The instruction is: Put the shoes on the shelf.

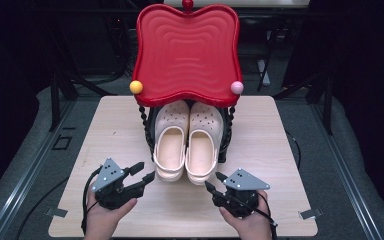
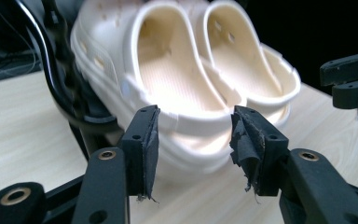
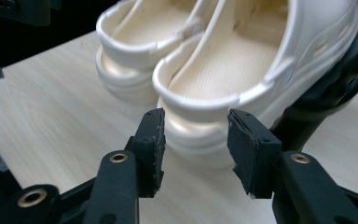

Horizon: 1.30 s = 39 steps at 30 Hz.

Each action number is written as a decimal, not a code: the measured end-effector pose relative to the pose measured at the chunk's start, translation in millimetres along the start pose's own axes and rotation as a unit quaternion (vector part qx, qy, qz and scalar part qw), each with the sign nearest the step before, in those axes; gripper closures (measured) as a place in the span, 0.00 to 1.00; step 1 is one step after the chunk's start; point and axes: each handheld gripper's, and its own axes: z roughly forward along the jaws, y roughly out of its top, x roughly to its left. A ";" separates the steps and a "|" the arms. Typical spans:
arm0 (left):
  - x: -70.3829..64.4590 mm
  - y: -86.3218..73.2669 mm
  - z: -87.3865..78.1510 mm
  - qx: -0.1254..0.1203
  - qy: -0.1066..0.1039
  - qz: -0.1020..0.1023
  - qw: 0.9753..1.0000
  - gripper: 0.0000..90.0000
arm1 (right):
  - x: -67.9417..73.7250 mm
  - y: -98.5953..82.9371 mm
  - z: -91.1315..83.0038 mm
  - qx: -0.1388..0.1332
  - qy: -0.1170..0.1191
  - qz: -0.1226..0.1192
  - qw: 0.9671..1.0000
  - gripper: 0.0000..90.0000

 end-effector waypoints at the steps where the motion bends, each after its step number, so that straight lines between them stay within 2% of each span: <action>1: -0.6 -3.6 0.1 0.003 0.002 0.001 1.000 0.56 | 0.9 -3.4 1.0 0.006 0.000 0.001 1.000 0.63; 5: -2.6 -17.6 5.4 0.016 0.000 -0.002 1.000 0.57 | 7.5 -15.4 7.8 0.023 0.005 -0.007 1.000 0.69; 7: -2.5 -23.2 8.1 0.022 -0.004 -0.008 1.000 0.61 | 9.8 -19.0 11.0 0.028 0.005 -0.010 1.000 0.74; 9: -2.5 -28.9 12.7 0.039 -0.011 -0.013 0.999 0.68 | 11.1 -22.1 13.7 0.038 0.007 -0.008 0.999 0.78; 10: -3.2 -31.6 15.2 0.043 -0.011 -0.015 0.999 0.72 | 11.7 -24.3 16.4 0.046 0.012 -0.003 0.999 0.85; 11: -3.9 -33.7 17.2 0.047 -0.012 -0.013 0.999 0.72 | 11.7 -24.3 16.4 0.046 0.012 -0.003 0.999 0.85; 12: -4.2 -35.3 19.0 0.052 -0.016 -0.012 0.998 0.75 | 11.8 -24.6 17.1 0.058 0.017 0.000 0.998 0.87; 16: -6.0 -40.1 26.8 0.066 -0.020 -0.009 0.998 0.89 | 10.6 -29.0 27.3 0.073 0.027 0.009 0.997 0.95; 19: -5.8 -42.8 31.9 0.077 -0.020 -0.008 0.997 0.90 | 9.1 -31.5 30.9 0.083 0.026 0.011 0.996 0.96; 23: -3.4 -43.6 37.0 0.082 -0.016 -0.012 0.996 0.93 | 4.4 -34.7 35.5 0.094 0.026 0.025 0.995 0.97; 25: -3.3 -43.0 39.5 0.085 -0.014 -0.013 0.996 0.94 | 2.3 -35.7 38.4 0.080 0.024 0.032 0.996 0.97; 27: -3.6 -42.8 43.1 0.086 -0.017 -0.013 0.996 0.95 | -0.4 -34.0 38.1 0.092 0.027 0.040 0.995 0.97; 28: -3.9 -42.5 44.7 0.090 -0.016 -0.012 0.996 0.95 | -0.3 -34.8 40.6 0.080 0.025 0.042 0.996 0.97; 34: -6.2 -42.4 48.4 0.092 -0.015 -0.013 0.996 0.96 | -1.2 -32.6 42.8 0.091 0.017 0.035 0.995 0.98; 35: -6.1 -42.4 47.9 0.092 -0.013 -0.013 0.996 0.96 | -1.4 -33.0 44.5 0.075 0.011 0.041 0.996 0.99; 38: -5.2 -40.8 46.1 0.087 -0.013 -0.019 0.996 0.97 | -3.2 -31.8 43.6 0.075 0.013 0.043 0.996 1.00; 39: -5.2 -40.2 45.8 0.087 -0.012 -0.018 0.996 0.97 | -3.5 -30.4 41.2 0.089 0.014 0.040 0.995 1.00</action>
